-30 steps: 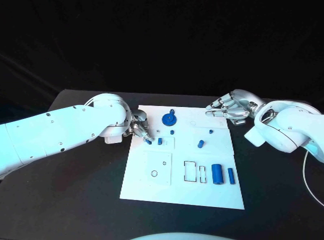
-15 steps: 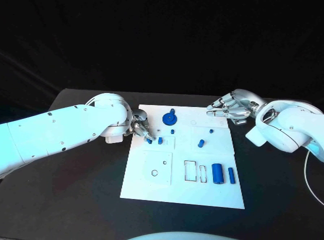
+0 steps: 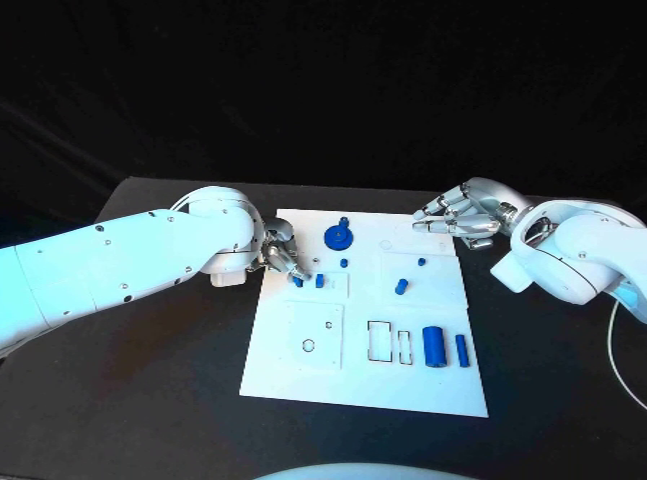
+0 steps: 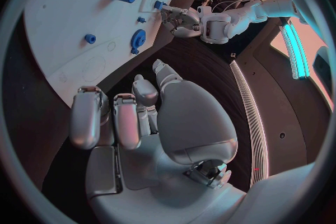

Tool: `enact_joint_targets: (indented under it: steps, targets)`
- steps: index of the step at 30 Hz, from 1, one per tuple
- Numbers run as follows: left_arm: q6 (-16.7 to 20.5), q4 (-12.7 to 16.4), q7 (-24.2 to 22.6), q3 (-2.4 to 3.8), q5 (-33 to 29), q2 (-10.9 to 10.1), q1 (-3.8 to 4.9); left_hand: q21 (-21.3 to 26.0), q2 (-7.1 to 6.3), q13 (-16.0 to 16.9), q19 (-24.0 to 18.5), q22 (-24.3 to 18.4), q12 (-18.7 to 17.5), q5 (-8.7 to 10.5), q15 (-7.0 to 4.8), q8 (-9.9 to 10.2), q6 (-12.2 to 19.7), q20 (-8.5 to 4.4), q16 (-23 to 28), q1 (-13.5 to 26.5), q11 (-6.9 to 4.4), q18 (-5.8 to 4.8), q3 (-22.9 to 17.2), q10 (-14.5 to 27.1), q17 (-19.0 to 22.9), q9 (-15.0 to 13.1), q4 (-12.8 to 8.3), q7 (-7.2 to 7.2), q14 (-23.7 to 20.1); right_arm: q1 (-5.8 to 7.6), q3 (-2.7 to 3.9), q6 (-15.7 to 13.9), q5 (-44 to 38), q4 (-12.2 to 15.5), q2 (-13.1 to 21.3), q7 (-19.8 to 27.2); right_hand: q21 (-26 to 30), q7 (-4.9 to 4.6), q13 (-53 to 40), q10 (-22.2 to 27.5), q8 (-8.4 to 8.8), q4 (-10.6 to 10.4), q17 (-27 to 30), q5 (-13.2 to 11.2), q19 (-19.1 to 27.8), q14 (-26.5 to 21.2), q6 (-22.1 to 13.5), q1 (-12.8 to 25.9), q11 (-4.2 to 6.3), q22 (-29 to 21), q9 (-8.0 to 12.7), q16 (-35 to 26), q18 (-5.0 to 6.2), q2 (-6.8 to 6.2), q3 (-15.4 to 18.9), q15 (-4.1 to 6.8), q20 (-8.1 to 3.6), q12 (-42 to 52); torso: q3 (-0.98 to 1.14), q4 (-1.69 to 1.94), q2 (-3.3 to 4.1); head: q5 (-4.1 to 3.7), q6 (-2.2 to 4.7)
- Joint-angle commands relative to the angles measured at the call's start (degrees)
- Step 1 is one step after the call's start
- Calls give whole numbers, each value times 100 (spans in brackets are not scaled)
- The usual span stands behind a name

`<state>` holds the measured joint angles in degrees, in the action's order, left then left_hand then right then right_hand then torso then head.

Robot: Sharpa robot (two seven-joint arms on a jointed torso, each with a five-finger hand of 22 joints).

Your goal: Assemble the parts on the task board

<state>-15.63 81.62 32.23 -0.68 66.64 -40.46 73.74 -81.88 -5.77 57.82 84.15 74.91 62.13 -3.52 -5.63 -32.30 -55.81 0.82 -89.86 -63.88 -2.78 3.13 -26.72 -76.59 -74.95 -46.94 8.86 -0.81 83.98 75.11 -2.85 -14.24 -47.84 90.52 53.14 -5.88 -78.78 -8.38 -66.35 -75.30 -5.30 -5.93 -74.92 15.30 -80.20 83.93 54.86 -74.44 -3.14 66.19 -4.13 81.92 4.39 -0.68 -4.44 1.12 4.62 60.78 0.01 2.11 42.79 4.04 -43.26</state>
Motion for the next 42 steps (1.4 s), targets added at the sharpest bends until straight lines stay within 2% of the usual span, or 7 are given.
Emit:
enact_joint_targets:
  steps: [1, 10, 18, 28, 33, 38, 42]
  targets:
    - [-91, -5, 34, -23, -16, 17, -33, -26, -33, 11, 248, 686, 45, -20, -36, -36, -57, -43, -14, 94, -12, -95, 76, -48, -1505, -7, 13, -7, 602, -2, 1, 54, -41, 10, 1, 12, 34, -9, 5, 39, -11, -29, -474, 27, 47, 371, -4, 7, -13, -4, 9, -12, 32, 42, 13, 7, 11, -30, -2, -1, 2, -1, 1]
    - [-64, -11, 62, -23, -16, 22, -32, -29, -139, -39, 254, 701, 22, -8, -30, -58, -108, -41, -14, 478, -1, -98, 542, -49, -1505, -13, 237, -22, 602, -2, 1, 47, -41, 13, 5, 16, 34, -9, 5, 39, -11, -29, -474, 27, 47, 371, -4, 7, -13, -4, 9, -12, 32, 42, 13, 7, 11, -30, -1, -2, -2, -3, -5]
    - [-35, -19, 98, -23, -20, 19, -32, -36, -112, -64, 261, 717, 11, -9, -31, -64, -115, -41, -14, 556, -1, -101, 806, -45, -1505, -17, 342, -19, 602, -2, 1, 36, -44, 12, 6, 14, 47, -10, 20, 50, -11, -31, -456, 28, 58, 366, -6, 8, -13, -29, 9, -27, 37, 42, 15, 7, 11, -49, 0, 1, -2, -8, -3]
    - [116, 17, 97, -20, -73, -19, -33, -12, -104, -110, 251, 696, -24, -11, -31, -73, -123, -41, -14, 556, -4, -95, 879, -30, -1505, -22, 365, -12, 602, -2, 1, 27, -58, 8, 4, 15, 47, -10, 21, 52, -10, -31, -457, 28, 58, 366, -8, 8, -13, -29, 9, -27, 37, 42, 16, 7, 12, -50, -5, 3, 5, -25, -2]
    - [414, 73, 25, -16, -233, -77, -33, 19, -100, -139, 239, 668, -44, -13, -32, -81, -126, -41, -14, 567, -7, -87, 948, -21, -1505, -27, 397, -11, 602, -2, 1, 31, -56, 1, 0, 19, 49, -11, 24, 55, -8, -31, -459, 30, 59, 367, -13, 7, -14, -31, 10, -26, 37, 42, 17, 6, 12, -53, -6, -2, 1, -25, -2]
    - [884, 132, -152, -11, -568, -166, -32, 79, -104, -178, 219, 616, -66, -13, -32, -78, -82, -42, -14, 692, -4, -73, 1220, 1, -1505, -33, 575, -18, 602, -2, 1, 31, -55, -8, -7, 23, 50, -11, 25, 55, -8, -32, -458, 31, 59, 366, -14, 7, -14, -33, 10, -26, 37, 43, 18, 6, 12, -54, -4, -3, 4, -50, 8]
    - [1292, 190, -416, -9, -1017, -268, -32, 278, -63, -411, 139, 433, -262, -14, -13, -44, 43, -33, -14, 775, 26, -25, 1532, 155, -1505, -33, 737, -55, 602, -2, 1, 30, -54, -16, -11, 23, 54, -12, 26, 57, -6, -35, -456, 33, 62, 366, -18, 10, -15, -39, 11, -29, 38, 46, 19, 6, 12, -55, -6, 0, 1, -70, 8]
